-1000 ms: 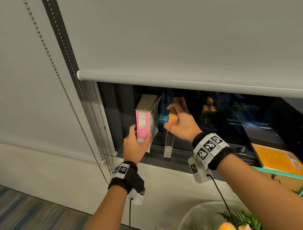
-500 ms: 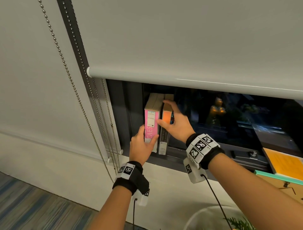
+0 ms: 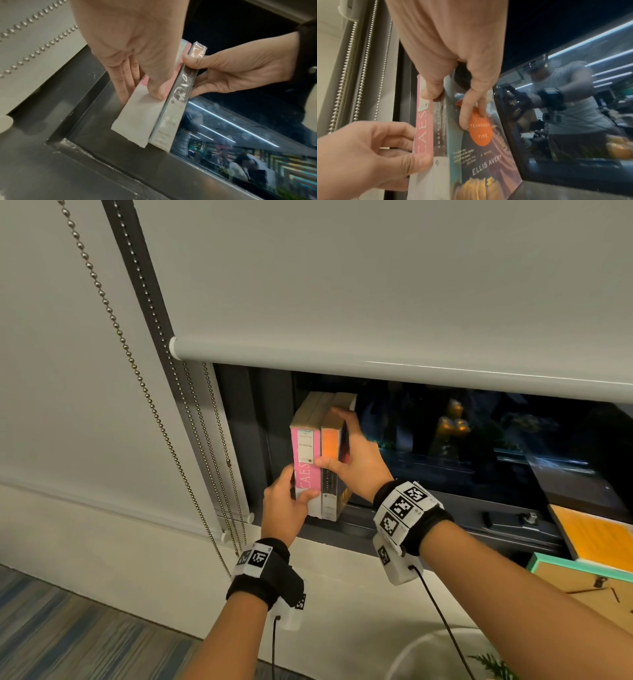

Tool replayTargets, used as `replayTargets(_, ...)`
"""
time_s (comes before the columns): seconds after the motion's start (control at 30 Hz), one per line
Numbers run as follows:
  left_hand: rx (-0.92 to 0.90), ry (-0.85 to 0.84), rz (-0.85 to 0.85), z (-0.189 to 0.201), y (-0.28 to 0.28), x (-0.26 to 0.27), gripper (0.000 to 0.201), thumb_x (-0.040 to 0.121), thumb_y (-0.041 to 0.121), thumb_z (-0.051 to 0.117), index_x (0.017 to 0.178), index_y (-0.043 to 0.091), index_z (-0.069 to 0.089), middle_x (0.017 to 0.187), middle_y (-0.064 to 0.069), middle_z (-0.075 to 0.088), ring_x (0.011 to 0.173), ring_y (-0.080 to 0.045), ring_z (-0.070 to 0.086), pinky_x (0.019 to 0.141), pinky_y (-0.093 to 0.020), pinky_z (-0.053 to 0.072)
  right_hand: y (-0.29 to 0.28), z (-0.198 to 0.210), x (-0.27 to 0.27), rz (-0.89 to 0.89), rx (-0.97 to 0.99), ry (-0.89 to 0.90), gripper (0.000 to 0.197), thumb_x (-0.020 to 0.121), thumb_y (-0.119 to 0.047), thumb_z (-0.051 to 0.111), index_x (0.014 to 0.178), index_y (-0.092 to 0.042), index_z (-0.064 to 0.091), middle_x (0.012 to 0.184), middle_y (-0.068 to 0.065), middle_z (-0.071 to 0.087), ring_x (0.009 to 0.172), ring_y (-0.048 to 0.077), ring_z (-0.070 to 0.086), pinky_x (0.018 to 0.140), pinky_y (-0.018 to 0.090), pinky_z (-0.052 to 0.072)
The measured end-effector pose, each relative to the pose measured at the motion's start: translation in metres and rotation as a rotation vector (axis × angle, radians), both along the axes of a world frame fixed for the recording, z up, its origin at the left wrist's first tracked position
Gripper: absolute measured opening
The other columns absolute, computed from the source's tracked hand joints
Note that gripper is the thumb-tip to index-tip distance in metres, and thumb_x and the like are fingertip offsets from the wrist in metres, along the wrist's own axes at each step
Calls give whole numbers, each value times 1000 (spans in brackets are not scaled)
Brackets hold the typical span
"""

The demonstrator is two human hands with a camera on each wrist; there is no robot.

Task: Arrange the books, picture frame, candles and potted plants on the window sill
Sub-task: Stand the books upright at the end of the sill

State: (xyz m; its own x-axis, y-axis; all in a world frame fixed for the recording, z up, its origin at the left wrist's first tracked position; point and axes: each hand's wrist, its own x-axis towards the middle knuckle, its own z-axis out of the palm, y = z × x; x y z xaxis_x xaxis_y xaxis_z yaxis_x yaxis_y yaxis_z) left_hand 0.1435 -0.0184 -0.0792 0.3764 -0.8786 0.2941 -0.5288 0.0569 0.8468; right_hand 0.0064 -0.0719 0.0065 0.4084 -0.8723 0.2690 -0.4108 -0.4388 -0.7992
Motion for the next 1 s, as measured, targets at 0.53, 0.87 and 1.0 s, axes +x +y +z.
replayTargets(0.53, 2, -94, 107, 2, -5, 12, 28, 81, 20, 75, 102, 17, 57, 105, 1, 70, 91, -15, 67, 83, -44, 56, -3, 1, 4, 20, 48, 85, 96, 77, -16, 77, 140, -47, 11, 123, 8, 64, 109, 25, 65, 90, 51, 54)
replayTargets(0.87, -186, 0, -32, 34, 1, 5, 69, 82, 28, 74, 140, 23, 38, 132, 4, 51, 115, -4, 51, 90, -12, 42, 9, 16, -6, -25, -84, 246, 93, 77, -38, 76, 146, -34, 13, 130, 8, 56, 106, 31, 64, 90, 50, 54)
replayTargets(1.0, -272, -52, -33, 45, -5, 10, 86, 84, 17, 71, 149, 36, 19, 135, 2, 42, 109, -4, 53, 82, -10, 46, 12, 29, -11, -12, -126, 336, 89, 80, -36, 73, 149, -28, 18, 155, 14, 21, 121, 34, 55, 98, 48, 49)
